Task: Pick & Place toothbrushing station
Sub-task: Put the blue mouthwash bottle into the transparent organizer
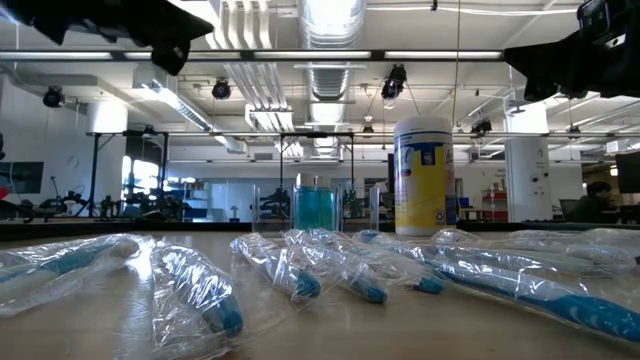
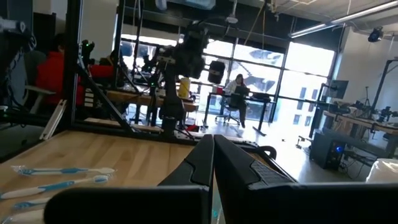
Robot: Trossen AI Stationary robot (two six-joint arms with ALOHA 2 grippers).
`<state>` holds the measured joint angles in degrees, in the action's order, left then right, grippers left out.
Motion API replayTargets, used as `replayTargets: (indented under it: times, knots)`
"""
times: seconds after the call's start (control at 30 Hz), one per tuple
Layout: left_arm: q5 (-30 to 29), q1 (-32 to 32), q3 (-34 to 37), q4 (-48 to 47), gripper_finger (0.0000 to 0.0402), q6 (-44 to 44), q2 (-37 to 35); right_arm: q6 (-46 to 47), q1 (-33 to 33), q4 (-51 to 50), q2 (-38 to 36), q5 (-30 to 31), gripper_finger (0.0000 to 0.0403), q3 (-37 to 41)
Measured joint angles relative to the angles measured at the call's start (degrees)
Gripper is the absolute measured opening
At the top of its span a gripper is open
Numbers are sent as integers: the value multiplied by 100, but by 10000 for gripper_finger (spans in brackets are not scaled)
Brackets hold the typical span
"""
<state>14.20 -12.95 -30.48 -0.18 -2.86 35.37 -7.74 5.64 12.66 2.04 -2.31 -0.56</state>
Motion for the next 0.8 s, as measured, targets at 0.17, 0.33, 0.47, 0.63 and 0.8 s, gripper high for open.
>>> replayTargets:
  times: [0.17, 0.33, 0.47, 0.63, 0.8]
  knots:
    - [193, -2, 681, 613, 3, -278, -487, 23, -1, -4, 3, 192, 8, 0]
    - [285, 7, 1155, 800, 2, -115, -1066, 23, -1, -3, 3, 232, 8, 0]
    - [283, 7, 1662, 1201, 2, -359, -1524, 26, 0, -46, 5, 232, 8, 0]
    - [244, 7, 2200, 1259, 1, -299, -2056, 26, -1, -47, 5, 232, 8, 0]
    - [225, 7, 2526, 1208, 1, -314, -2498, 25, -1, -47, 5, 232, 8, 0]
